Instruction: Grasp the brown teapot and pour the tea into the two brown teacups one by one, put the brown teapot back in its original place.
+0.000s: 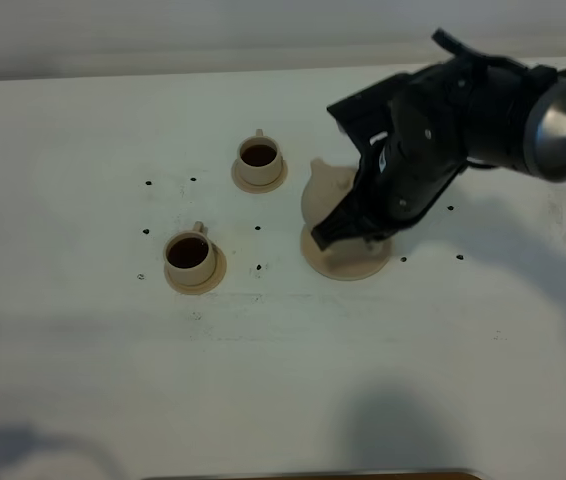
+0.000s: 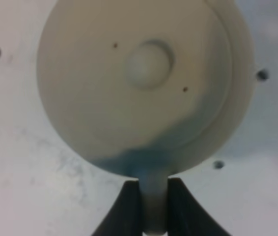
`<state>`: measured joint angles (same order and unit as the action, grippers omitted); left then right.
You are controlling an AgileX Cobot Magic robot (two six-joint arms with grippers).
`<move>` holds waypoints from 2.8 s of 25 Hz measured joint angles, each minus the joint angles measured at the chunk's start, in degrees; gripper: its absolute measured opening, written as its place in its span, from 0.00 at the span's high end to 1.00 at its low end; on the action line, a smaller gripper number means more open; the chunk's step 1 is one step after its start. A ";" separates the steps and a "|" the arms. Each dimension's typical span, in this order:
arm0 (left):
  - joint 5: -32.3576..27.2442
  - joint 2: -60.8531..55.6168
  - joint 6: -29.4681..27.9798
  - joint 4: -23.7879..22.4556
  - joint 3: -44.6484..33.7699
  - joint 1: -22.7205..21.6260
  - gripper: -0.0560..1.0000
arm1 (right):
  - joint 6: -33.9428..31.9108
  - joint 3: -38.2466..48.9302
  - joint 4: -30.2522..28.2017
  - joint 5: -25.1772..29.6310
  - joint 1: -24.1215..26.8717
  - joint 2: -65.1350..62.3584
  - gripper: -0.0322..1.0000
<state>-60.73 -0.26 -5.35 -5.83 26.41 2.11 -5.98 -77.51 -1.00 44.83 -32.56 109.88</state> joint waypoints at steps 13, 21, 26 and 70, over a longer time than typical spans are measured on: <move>0.00 0.00 -0.04 0.05 0.00 0.00 0.65 | 0.25 4.57 1.00 -6.03 0.00 0.52 0.85; 0.00 0.00 -0.04 0.10 0.00 0.00 0.65 | 0.25 4.75 1.00 -6.05 0.00 2.67 0.85; 0.00 0.00 0.03 0.10 0.00 0.00 0.65 | 0.25 4.75 1.00 -5.93 0.00 2.67 0.85; 0.00 0.00 -0.03 0.26 0.00 0.00 0.65 | 1.32 20.02 1.00 4.69 27.47 -42.77 0.39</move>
<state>-60.73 -0.26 -5.38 -5.57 26.41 2.11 -4.66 -57.49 0.00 49.52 -5.09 67.11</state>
